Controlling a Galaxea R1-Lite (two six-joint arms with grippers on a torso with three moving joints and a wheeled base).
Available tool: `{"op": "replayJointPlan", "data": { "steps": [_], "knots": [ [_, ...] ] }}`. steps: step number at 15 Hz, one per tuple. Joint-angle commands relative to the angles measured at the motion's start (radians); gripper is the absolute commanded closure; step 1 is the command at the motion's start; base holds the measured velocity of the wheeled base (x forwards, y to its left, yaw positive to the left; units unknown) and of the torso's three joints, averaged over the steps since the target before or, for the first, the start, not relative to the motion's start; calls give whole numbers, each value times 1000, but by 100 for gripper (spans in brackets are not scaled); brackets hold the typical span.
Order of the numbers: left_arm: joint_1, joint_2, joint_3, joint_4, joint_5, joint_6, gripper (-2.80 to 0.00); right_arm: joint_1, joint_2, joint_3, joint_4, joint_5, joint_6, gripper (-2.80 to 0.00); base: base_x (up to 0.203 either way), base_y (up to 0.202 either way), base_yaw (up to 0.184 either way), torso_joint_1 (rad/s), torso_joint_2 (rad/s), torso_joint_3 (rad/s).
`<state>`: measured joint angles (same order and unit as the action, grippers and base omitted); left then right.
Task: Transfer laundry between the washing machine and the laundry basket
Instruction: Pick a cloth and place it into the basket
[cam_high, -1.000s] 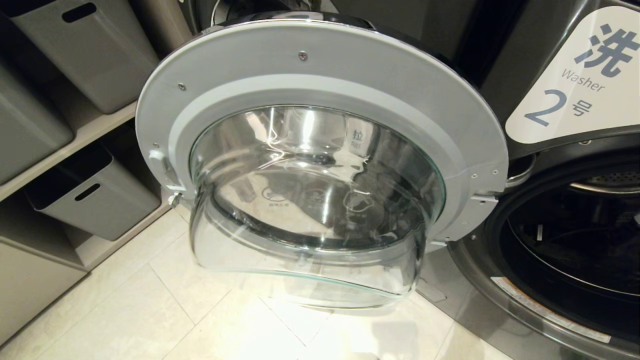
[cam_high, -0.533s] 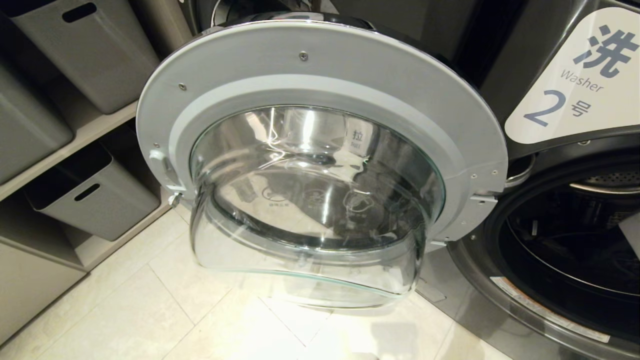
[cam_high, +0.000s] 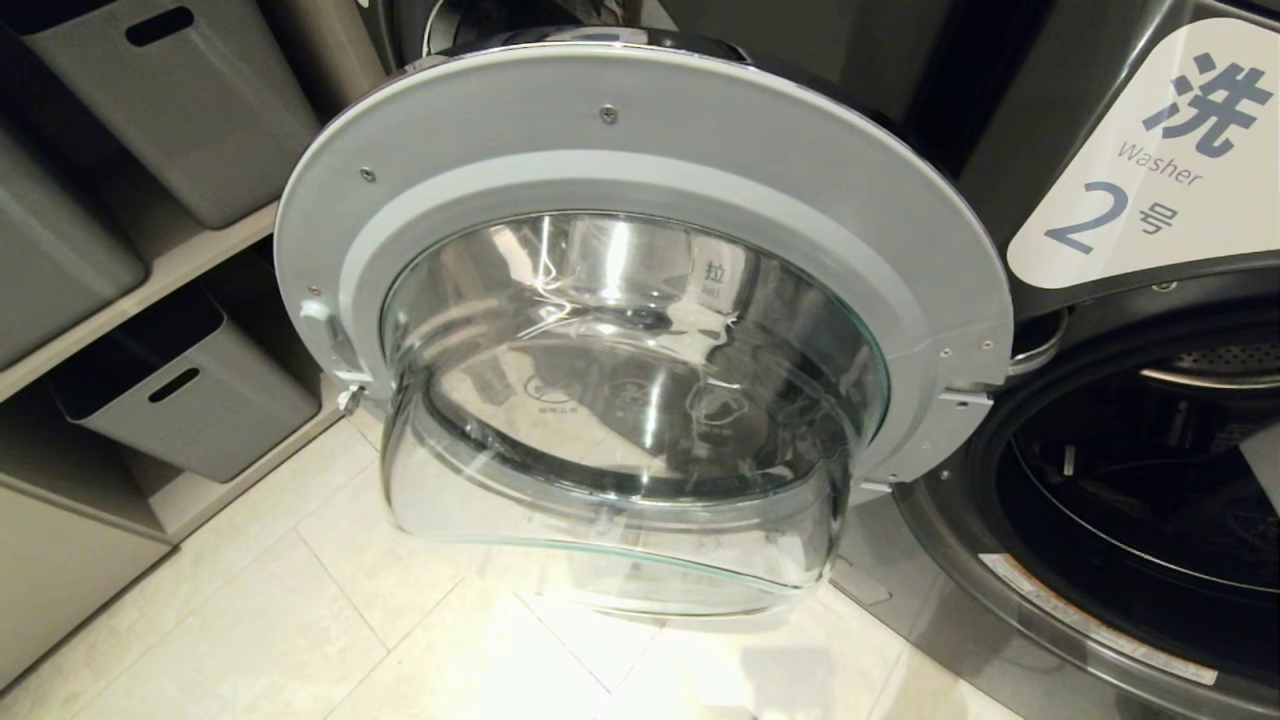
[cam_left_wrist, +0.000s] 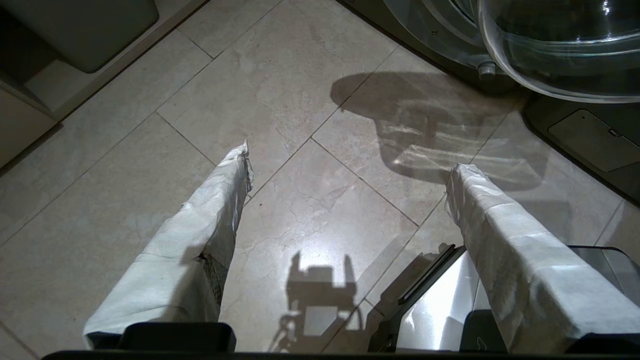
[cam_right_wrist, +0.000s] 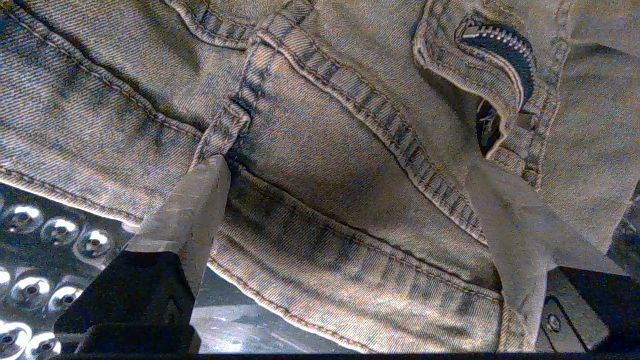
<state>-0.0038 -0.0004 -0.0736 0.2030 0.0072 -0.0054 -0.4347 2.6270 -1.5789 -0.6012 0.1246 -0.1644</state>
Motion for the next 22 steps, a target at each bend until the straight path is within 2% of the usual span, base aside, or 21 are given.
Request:
{"op": "replayJointPlan", "data": {
  "steps": [1, 7, 22],
  "knots": [
    [-1, -1, 0, 1, 0, -1, -280, 1, 0, 11, 3, 3, -1, 0, 0, 0, 0, 0, 0, 0],
    [-1, -3, 0, 1, 0, -1, -280, 1, -82, 110, -1, 6, -1, 0, 0, 0, 0, 0, 0, 0],
    [-1, -3, 0, 1, 0, -1, -280, -1, -126, 155, -12, 9, -2, 0, 0, 0, 0, 0, 0, 0]
  ]
}}
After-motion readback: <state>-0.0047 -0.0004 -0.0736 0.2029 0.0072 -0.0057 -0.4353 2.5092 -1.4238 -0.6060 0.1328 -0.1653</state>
